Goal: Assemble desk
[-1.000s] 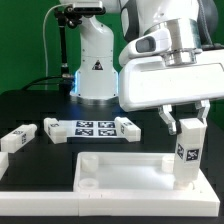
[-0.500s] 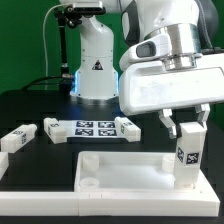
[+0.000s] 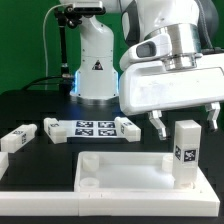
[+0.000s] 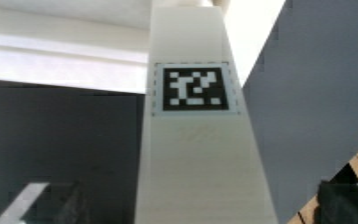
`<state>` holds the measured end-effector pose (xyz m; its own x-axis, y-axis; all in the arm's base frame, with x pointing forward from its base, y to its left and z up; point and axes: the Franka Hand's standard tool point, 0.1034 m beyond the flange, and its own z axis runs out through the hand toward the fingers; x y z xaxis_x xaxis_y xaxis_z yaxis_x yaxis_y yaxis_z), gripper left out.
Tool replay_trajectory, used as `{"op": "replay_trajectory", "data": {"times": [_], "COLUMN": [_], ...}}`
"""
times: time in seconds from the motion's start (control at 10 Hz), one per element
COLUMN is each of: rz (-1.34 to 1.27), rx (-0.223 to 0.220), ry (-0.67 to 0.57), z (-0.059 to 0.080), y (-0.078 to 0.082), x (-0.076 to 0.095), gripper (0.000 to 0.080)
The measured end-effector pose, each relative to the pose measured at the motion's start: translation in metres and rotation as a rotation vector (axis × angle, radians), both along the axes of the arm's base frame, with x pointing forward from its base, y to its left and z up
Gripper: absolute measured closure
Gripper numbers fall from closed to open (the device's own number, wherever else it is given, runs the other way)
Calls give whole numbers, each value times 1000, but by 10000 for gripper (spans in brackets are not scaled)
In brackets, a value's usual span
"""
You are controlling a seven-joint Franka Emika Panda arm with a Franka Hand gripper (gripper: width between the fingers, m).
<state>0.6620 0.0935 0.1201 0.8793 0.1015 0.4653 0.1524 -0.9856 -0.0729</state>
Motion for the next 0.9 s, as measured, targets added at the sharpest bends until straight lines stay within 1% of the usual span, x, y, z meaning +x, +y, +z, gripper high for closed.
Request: {"op": "replay_trajectory", "data": {"times": [0.5, 0.6, 0.7, 0.8, 0.9], "rz": [0, 1, 3, -1, -1], "rx": [-1, -8, -15, -17, -19], "ry": [9, 81, 122, 122, 162], "z": [0, 4, 14, 18, 13], "y": [0, -3, -6, -9, -10], "x": [-1, -4, -1, 2, -3], "gripper": [150, 150, 150, 150, 150]}}
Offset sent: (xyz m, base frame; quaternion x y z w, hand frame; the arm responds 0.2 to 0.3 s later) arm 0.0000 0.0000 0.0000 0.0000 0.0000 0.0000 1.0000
